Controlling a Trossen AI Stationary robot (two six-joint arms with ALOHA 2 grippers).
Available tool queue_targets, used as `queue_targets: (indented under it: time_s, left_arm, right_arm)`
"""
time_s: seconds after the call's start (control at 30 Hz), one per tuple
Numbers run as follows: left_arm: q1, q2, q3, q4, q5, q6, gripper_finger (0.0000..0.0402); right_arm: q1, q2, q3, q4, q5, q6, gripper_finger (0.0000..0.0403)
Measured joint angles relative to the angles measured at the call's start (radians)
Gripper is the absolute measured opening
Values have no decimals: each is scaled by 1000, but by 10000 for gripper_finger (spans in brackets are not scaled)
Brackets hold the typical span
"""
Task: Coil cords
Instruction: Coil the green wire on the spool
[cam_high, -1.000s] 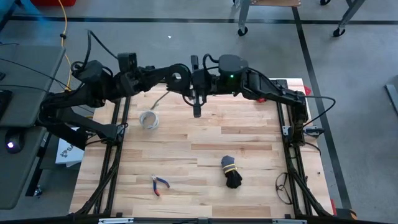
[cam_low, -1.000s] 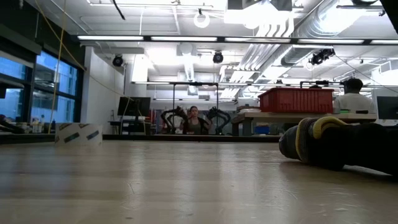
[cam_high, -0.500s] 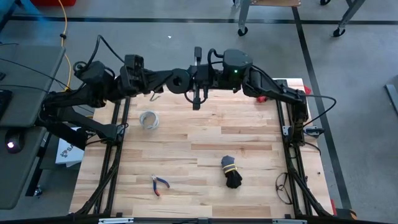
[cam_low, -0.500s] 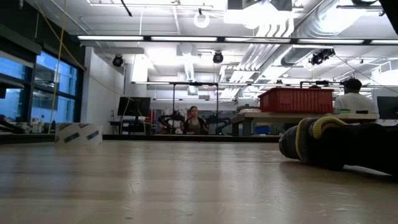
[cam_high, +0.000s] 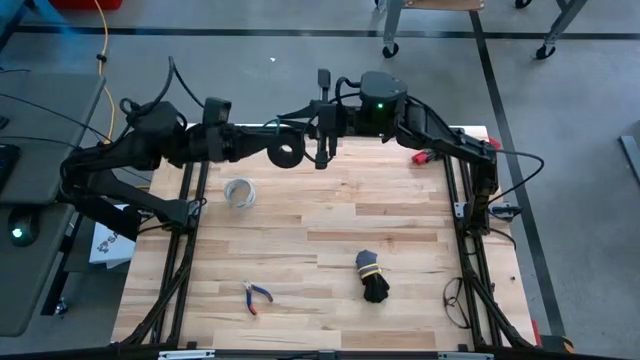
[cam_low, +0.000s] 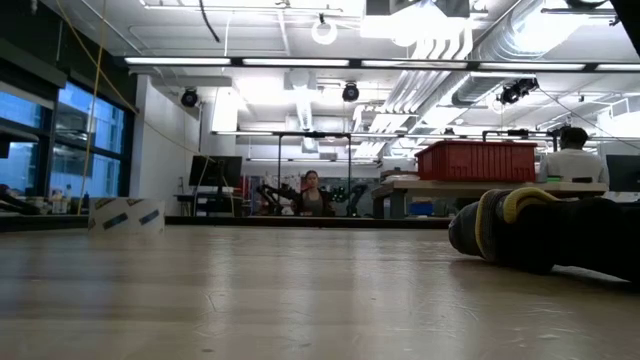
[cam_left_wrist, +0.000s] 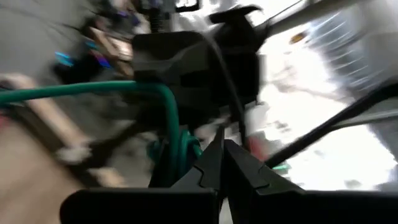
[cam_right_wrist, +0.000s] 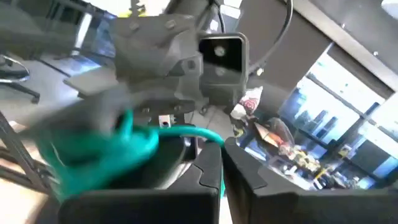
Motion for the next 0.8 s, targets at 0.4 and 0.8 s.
queue_targets:
  time_s: [0.4,0.8]
  left_arm:
    - [-6,-53,-5,-254,-196,469,0]
    - [-3,-50,-2,-357,-229,757,0]
  right_arm:
    - [-18,-38,6,-147,176,31,2]
    - [-43,-75,3,-344,89,251,1]
